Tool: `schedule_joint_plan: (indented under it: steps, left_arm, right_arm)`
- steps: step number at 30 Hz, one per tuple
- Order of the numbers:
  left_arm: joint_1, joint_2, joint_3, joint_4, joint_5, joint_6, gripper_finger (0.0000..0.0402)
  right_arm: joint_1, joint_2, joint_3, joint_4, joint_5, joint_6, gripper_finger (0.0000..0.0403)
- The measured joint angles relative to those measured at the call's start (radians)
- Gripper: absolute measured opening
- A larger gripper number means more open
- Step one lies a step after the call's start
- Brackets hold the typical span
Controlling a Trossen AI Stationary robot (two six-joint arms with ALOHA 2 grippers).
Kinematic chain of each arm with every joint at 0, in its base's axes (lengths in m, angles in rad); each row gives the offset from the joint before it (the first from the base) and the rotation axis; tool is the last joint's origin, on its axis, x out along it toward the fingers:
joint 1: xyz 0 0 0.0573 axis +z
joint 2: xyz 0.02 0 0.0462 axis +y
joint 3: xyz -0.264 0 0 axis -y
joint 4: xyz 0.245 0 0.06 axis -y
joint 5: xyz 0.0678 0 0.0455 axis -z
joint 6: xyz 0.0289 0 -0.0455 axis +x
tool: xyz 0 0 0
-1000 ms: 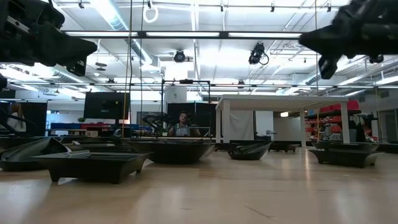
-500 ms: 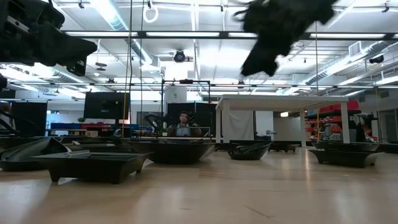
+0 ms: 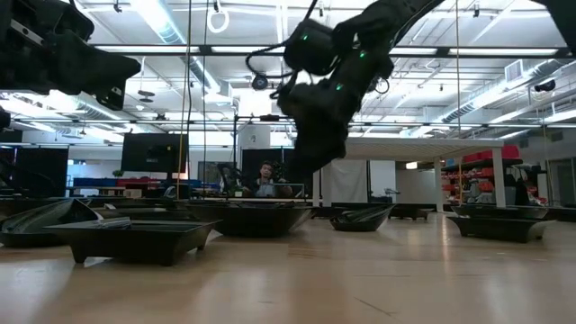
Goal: Pick & Place Mini shaped plates
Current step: Put the black leaf shaped plate on the shelf
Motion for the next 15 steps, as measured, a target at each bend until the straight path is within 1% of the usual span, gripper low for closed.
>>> schedule_joint_plan:
  steps: [4,8,12,15]
  left_arm:
    - [0.000,0.000,0.000,0.000,0.000,-0.004,0.0032]
    - [0.000,0.000,0.000,0.000,0.000,-0.021,0.0032]
    - [0.000,0.000,0.000,0.001,0.000,-0.026,0.0032]
    - [0.000,0.000,0.000,0.000,0.000,-0.026,0.0032]
  right_arm:
    - [-0.002,0.037,0.006,0.020,-0.005,0.014,0.0146]
    - [-0.001,0.068,0.006,0.037,-0.043,0.023,0.0146]
    - [-0.002,0.093,0.006,0.059,-0.056,0.032,0.0146]
    - [-0.002,0.109,0.006,0.079,-0.099,0.035,0.0146]
